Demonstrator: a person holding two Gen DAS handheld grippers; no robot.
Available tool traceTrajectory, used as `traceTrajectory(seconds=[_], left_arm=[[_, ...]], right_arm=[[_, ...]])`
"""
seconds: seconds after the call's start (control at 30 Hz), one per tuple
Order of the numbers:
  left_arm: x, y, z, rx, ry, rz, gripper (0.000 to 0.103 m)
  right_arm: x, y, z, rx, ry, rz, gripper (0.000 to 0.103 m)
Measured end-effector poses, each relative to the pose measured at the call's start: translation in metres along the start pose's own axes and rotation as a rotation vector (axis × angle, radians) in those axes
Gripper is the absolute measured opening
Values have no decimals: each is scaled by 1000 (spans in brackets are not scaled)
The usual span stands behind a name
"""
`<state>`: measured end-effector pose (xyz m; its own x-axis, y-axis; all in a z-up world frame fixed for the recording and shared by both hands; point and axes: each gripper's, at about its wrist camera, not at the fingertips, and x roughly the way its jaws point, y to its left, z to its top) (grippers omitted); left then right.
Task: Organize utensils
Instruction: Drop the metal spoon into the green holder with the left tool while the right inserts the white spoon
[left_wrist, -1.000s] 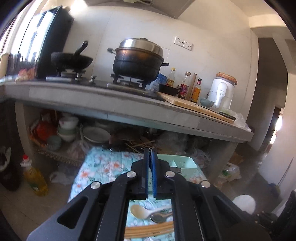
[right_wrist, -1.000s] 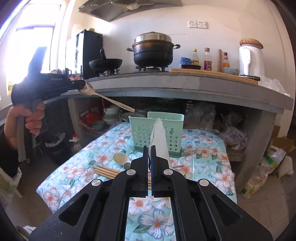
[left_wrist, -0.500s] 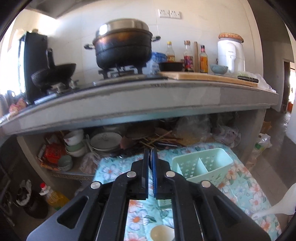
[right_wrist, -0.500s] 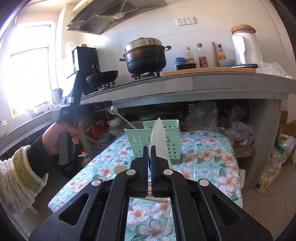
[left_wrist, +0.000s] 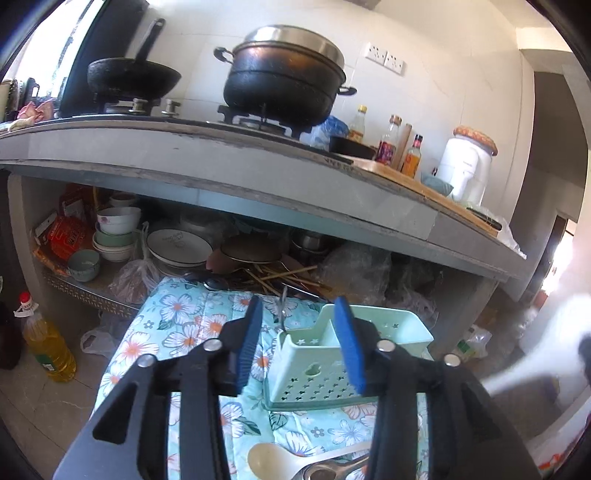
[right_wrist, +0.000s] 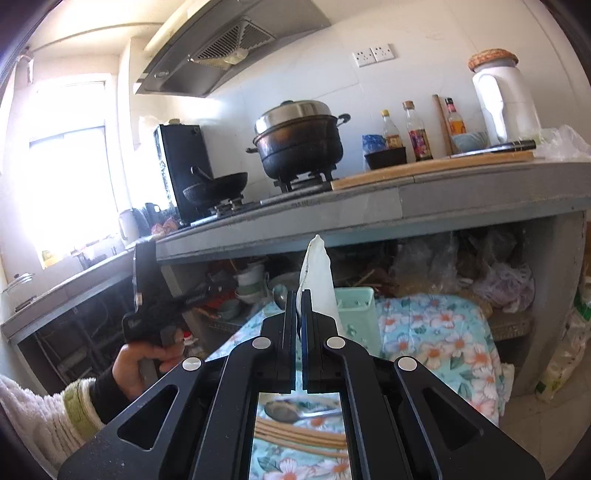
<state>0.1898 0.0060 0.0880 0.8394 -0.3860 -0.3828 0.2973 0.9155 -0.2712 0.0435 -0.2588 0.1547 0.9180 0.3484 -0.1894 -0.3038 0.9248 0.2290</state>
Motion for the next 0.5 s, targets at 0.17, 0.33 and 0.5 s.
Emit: traceTrajectory(seconds=[0.17,0.33,0.5], left_arm=[[-32,16,-20,-29,1,-10,66],[-54,31,-49,-124,46,-13,95],[-66,32,-77,-113,84,47,97]], right_arm=[[32,2,36,-26,-45,36,1],[84,-10,41,-2,22,29,1],[136,-36,8,64,166,6,1]])
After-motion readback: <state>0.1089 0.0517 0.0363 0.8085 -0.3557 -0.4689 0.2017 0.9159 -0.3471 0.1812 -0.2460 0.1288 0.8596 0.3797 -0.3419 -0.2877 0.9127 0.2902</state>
